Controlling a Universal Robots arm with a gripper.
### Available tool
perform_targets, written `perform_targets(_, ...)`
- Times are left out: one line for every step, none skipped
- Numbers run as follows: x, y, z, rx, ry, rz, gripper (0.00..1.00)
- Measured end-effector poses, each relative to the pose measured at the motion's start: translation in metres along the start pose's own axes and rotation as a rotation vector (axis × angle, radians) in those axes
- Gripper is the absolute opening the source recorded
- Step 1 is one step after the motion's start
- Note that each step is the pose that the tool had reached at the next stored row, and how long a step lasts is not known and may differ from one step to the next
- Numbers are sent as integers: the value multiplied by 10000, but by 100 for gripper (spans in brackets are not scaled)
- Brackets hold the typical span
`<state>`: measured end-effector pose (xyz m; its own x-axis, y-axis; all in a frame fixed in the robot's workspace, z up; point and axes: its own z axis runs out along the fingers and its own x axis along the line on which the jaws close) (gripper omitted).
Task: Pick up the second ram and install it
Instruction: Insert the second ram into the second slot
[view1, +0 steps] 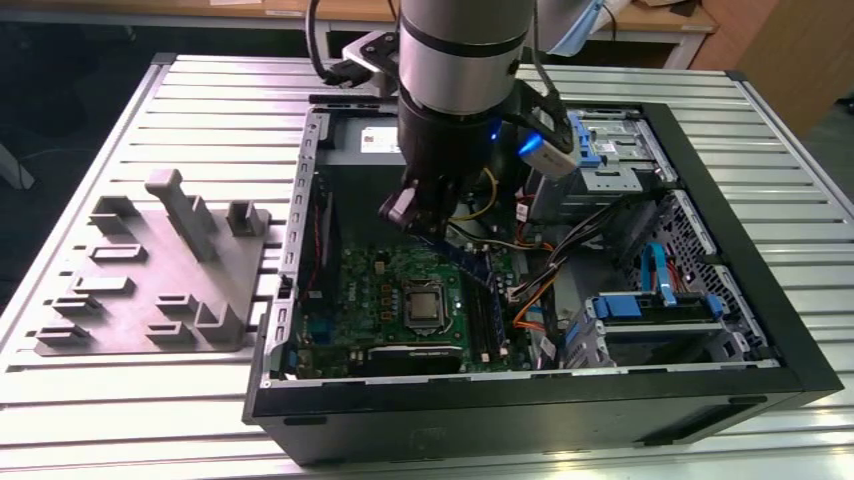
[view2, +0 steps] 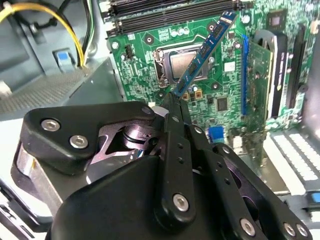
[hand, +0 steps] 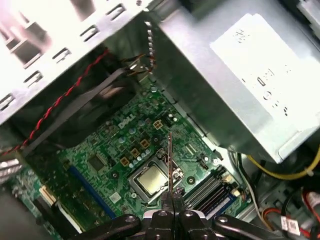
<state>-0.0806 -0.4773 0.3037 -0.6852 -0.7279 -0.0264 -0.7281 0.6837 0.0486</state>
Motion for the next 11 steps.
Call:
perform_targets(0,0,1,5,-9,180,11)
perform_targets(0,0,3,10,-18,371,11)
perform_targets(0,0,4,15,-26,550,11)
perform_targets(0,0,5,20,-35,730,11)
perform_targets(0,0,7,24,-44,908,11)
perform_targets(1,0,8,29,-52,1089,11)
perform_targets(1,0,9,34,-61,1268,11)
perform_targets(1,0,11,39,-71,1464,11)
perform_targets(0,-1,13,44,-79,1639,11)
perform_targets(1,-1,14,48,-88,1817,11)
perform_targets(1,-1,16,53,-97,1998,11)
